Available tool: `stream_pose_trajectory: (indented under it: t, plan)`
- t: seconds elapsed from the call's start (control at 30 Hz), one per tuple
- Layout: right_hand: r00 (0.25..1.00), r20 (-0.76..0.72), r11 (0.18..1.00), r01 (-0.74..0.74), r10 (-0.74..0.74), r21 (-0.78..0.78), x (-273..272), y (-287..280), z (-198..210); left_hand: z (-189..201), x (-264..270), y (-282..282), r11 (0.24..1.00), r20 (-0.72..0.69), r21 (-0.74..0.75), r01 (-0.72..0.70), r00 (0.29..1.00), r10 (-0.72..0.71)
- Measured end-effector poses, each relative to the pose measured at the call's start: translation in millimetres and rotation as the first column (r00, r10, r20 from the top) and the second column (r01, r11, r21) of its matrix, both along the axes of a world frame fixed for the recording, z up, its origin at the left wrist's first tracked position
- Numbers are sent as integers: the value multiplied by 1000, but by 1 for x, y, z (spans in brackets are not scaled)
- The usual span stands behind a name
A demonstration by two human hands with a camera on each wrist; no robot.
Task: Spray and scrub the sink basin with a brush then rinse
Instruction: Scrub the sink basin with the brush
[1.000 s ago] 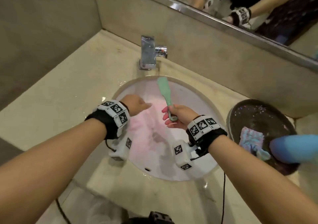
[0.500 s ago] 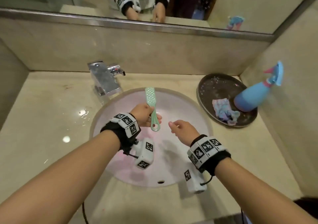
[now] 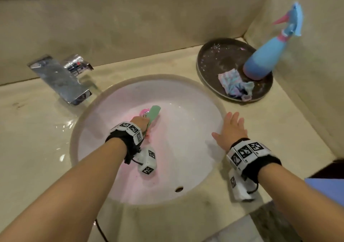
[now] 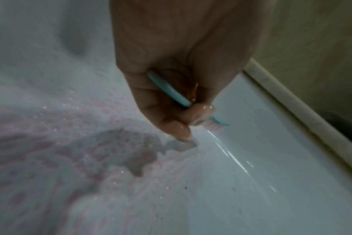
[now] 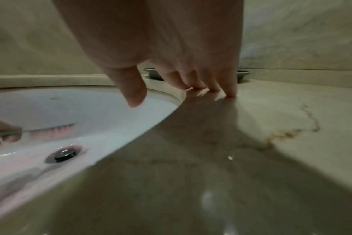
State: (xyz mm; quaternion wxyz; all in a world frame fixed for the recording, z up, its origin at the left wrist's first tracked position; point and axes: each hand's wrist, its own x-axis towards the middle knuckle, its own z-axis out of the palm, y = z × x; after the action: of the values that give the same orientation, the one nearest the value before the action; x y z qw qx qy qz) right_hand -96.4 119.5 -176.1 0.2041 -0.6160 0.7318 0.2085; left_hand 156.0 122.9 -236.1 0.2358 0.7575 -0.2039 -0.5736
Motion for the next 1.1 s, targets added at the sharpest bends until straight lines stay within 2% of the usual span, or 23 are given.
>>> stream_pose_trajectory:
  t: [0.1, 0.23, 0.33, 0.4, 0.43, 0.53, 0.6, 0.67, 0.73, 0.8, 0.83, 0.9, 0.97, 1.1]
  plan:
    - [1000, 8, 1000, -15, 15, 23, -2, 0, 3, -14, -5, -9, 997, 2, 55, 49, 999, -49]
    - [999, 29, 997, -33, 31, 68, -6, -2, 7, -36, -6, -12, 997, -143, 79, -3, 990, 15]
    - [998, 43, 994, -43, 39, 101, -9, -7, 11, -44, 3, -11, 993, -100, 114, 18, 995, -7]
    - [997, 67, 992, -51, 43, 119, -12, -9, 12, -45, 6, -8, 980, -73, 149, 135, 989, -125]
    - [996, 75, 991, -60, 51, 123, -13, -10, 13, -45, 8, -7, 963, -105, 167, 211, 975, -195]
    - [994, 86, 990, -74, 64, 121, -15, -9, 14, -36, 10, 3, 834, -210, 252, 490, 869, -448]
    - [994, 81, 989, -85, 76, 117, -15, -9, 15, -36, 11, 8, 759, -176, 279, 588, 809, -561]
    - [994, 72, 989, -92, 84, 114, -15, -9, 15, -39, 13, 8, 742, -76, 284, 607, 786, -613]
    - [994, 64, 989, -97, 90, 114, -16, -9, 15, -42, 14, 4, 803, 48, 240, 545, 820, -570]
    - [994, 64, 988, -98, 91, 116, -17, -9, 15, -45, 16, -2, 913, 129, 154, 377, 909, -397]
    - [994, 64, 989, -98, 91, 115, -17, -9, 15, -46, 18, -4, 946, 110, 131, 297, 944, -312]
    - [994, 60, 989, -98, 91, 114, -17, -9, 15, -44, 19, -3, 966, -2, 139, 218, 975, -220]
    - [994, 54, 988, -100, 94, 115, -16, -8, 15, -41, 18, -1, 962, -61, 115, 249, 968, -243]
    - [994, 46, 987, -104, 99, 119, -17, -8, 15, -37, 25, 0, 974, 5, 30, 225, 974, -225]
